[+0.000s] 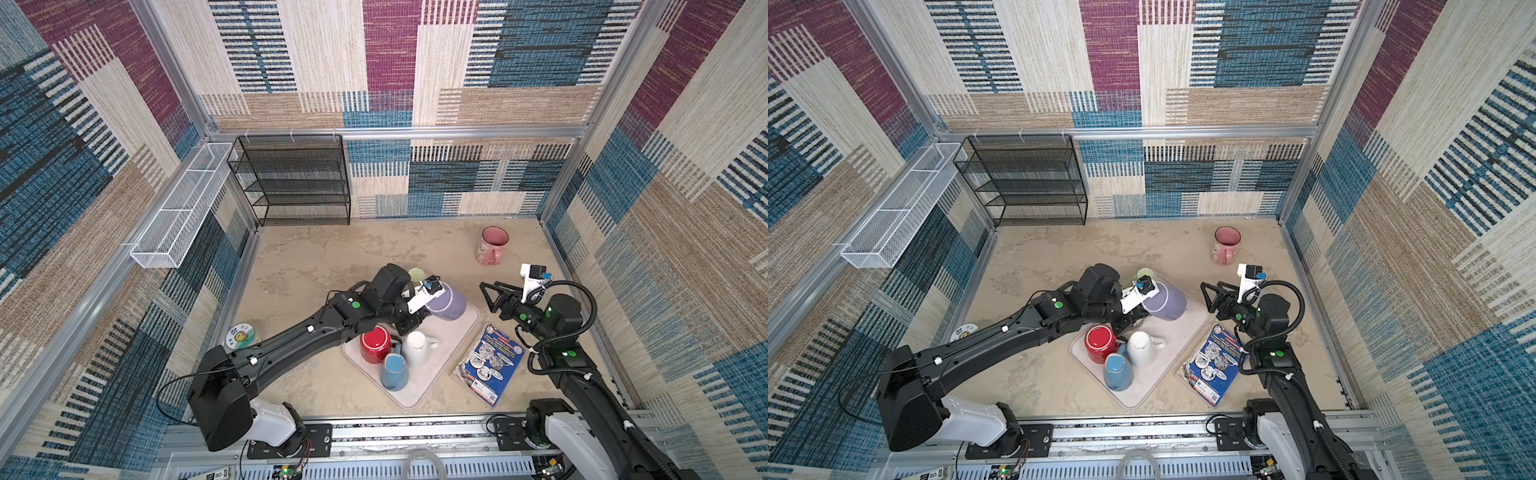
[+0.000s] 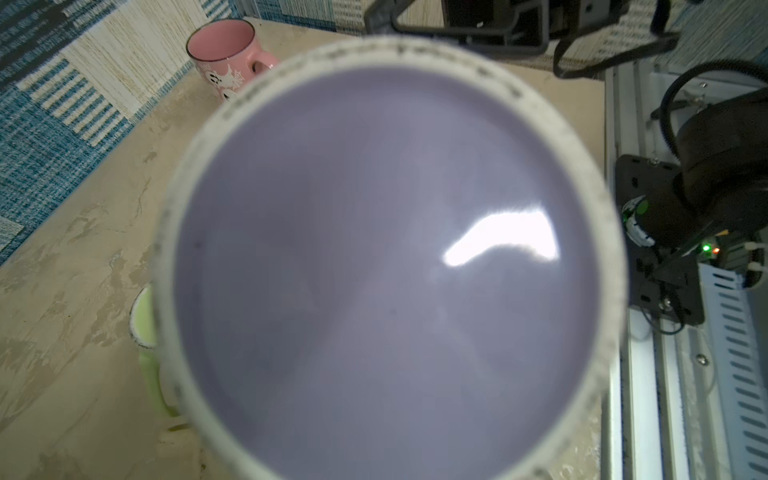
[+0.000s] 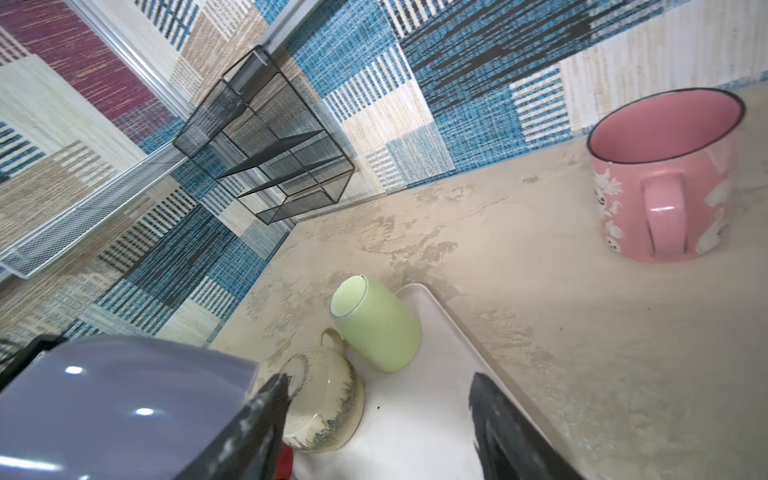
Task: Turn the mug right side up
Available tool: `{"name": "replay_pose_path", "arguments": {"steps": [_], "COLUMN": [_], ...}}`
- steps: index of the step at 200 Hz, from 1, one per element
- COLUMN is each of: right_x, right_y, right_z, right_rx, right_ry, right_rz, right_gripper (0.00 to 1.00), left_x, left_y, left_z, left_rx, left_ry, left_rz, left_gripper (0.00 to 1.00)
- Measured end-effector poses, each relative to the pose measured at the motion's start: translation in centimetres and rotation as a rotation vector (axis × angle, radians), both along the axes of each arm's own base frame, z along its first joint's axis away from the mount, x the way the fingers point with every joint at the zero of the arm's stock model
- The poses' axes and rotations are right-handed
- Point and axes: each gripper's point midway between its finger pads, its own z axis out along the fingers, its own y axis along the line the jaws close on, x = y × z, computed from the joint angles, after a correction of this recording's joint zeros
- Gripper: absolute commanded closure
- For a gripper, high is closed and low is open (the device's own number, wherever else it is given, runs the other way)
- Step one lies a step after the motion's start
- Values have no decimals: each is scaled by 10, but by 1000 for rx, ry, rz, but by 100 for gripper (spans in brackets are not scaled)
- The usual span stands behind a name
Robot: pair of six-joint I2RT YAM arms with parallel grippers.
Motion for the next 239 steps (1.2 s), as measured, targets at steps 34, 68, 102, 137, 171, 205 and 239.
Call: {"name": "replay_pose_path", "arguments": {"steps": [34,68,102,137,171,205,239], "right_x": [-13,-27,-51,-71,-79,-93,-97], "right_y": [12,31,62,86,90,106,114], "right_z": [11,15,27,44,61,81,104], "right_rx": [16,60,77,75,83,94,98], "right_ry": [-71,-103,-161,-227,-293,-354,-419], "right_rz": [89,230,403,544,595,701,748], "right_gripper": [33,40,38,40,48,42,38], "left_x": [1,7,3,0,-4,-9,-15], "left_y": [9,13,13,15,18,18,16], "left_z": [20,42,67,87,107,120,135], "left_rx": [-155,-284,-386,-461,-528,-579,-611], "left_ry": [22,48,56,61,54,60,54], "left_rz": [9,1,-51,-93,-136,-176,-219], "left_gripper": [100,100,100,100,100,100,100]}}
